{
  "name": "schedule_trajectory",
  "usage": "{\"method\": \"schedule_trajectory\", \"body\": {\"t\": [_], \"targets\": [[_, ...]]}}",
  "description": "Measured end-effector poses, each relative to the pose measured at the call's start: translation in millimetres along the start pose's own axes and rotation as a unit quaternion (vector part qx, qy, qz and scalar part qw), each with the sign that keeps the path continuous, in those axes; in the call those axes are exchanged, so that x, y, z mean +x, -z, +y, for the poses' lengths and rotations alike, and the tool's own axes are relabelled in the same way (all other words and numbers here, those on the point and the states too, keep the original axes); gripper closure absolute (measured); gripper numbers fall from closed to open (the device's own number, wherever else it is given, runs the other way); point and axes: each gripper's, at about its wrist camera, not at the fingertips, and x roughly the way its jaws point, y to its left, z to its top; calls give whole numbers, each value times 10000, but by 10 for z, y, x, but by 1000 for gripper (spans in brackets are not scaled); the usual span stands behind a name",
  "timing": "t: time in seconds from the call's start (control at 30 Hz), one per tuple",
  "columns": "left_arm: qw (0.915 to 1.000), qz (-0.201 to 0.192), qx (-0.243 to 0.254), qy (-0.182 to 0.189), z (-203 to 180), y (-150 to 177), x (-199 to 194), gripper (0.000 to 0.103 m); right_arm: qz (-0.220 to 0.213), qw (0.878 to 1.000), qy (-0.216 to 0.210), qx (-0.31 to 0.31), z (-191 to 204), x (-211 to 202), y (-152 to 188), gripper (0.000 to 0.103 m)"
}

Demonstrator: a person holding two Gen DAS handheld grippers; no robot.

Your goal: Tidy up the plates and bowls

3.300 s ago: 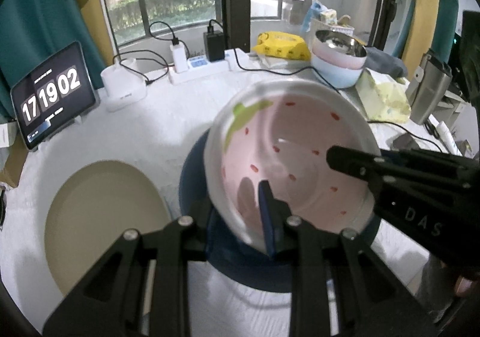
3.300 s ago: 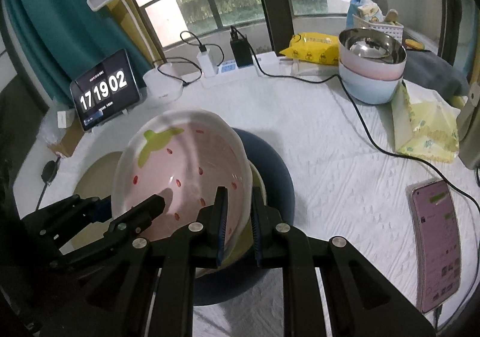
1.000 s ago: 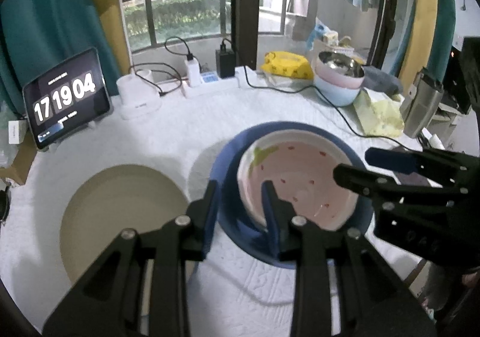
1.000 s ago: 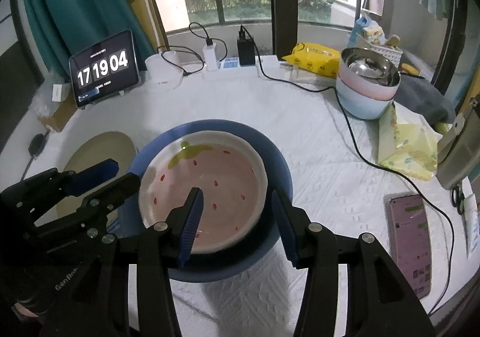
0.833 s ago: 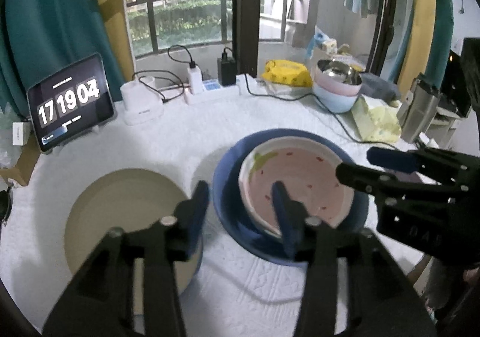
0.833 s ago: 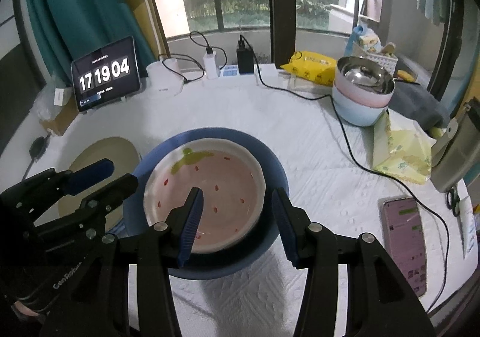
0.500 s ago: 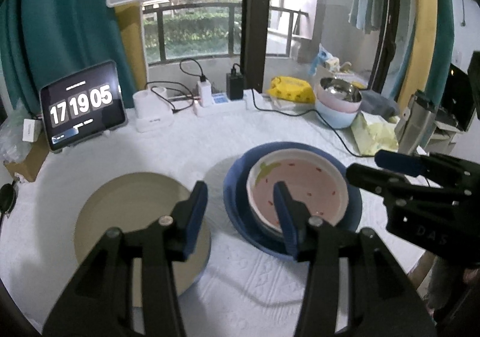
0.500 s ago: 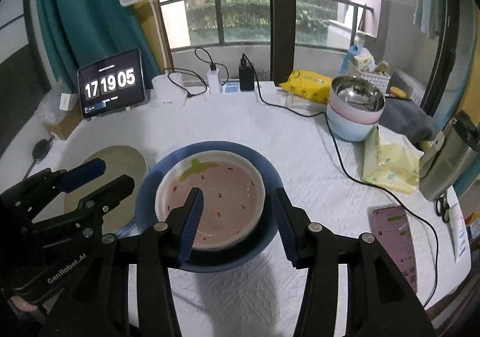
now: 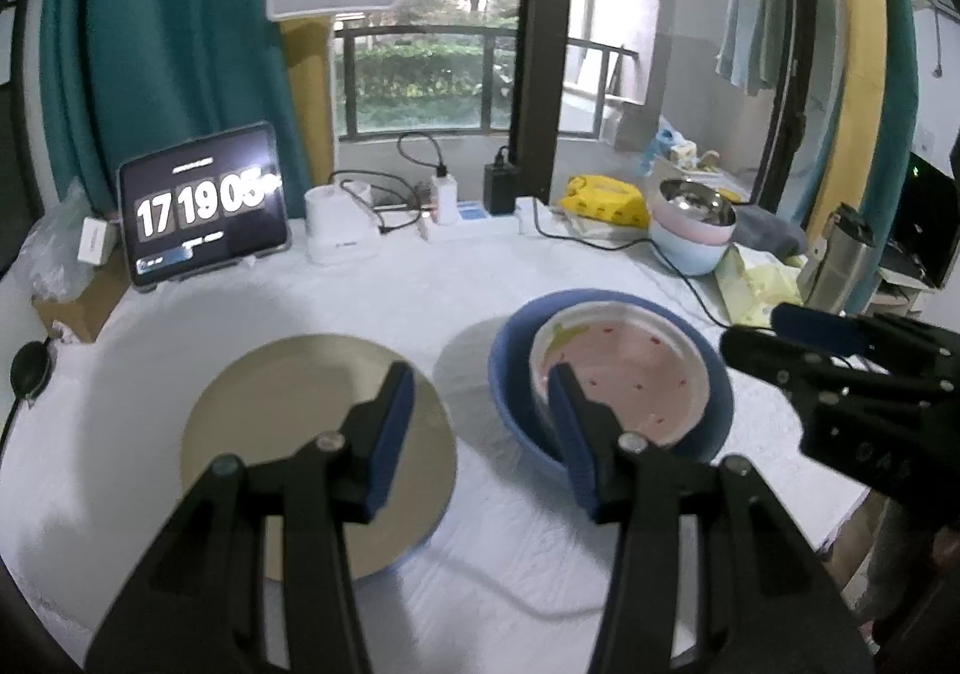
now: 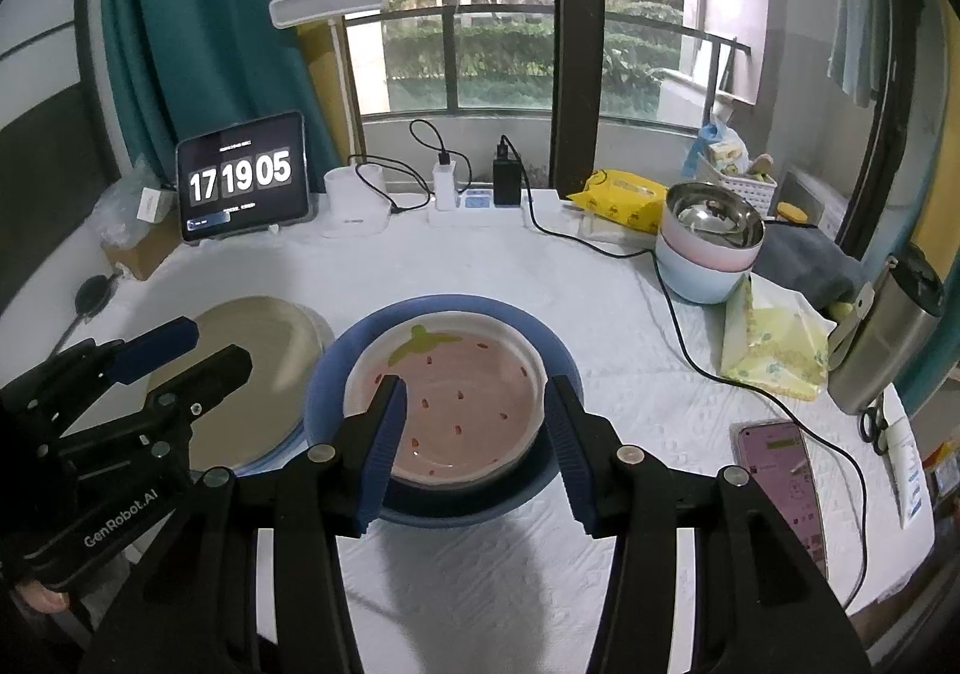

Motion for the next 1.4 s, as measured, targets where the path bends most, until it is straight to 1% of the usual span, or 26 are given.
{"method": "schedule_trajectory", "body": {"t": [0.13, 0.27, 0.57, 0.63, 0.73, 0.8, 0.9, 1.0, 1.2, 1.33, 1.4], "targets": [[9998, 108, -119, -128, 89, 91, 100, 55, 119, 9999, 9, 59, -27, 125, 74, 53], [9991, 291, -224, -220, 160, 158, 281, 55, 241, 9994, 116, 197, -123, 261, 150, 53], [9981, 506, -315, -176, 146, 141, 611, 55, 388, 9967, 313, 647, -536, 470, 233, 53], [9979, 553, -278, -167, 111, 123, 690, 55, 431, 9959, 336, 717, -607, 515, 242, 53], [9980, 534, -215, -270, 88, 74, 753, 55, 511, 9950, 332, 795, -676, 591, 254, 53], [9979, 569, -202, -225, 90, 42, 792, 55, 574, 9946, 324, 801, -696, 649, 260, 53], [9980, 567, -150, -223, 71, 15, 822, 55, 631, 9942, 205, 847, -718, 717, 267, 53], [9980, 600, -23, -199, 18, 0, 868, 55, 656, 9941, 163, 849, -728, 784, 267, 53], [9952, 925, 243, -185, -81, 52, 1071, 55, 648, 9932, 89, 967, -779, 862, 249, 53], [9955, 867, 295, -244, -80, 27, 1108, 55, 657, 9924, 72, 1037, -793, 896, 247, 53], [9958, 840, 303, -187, -61, 29, 1115, 55, 659, 9917, 59, 1106, -798, 914, 255, 53]]}}
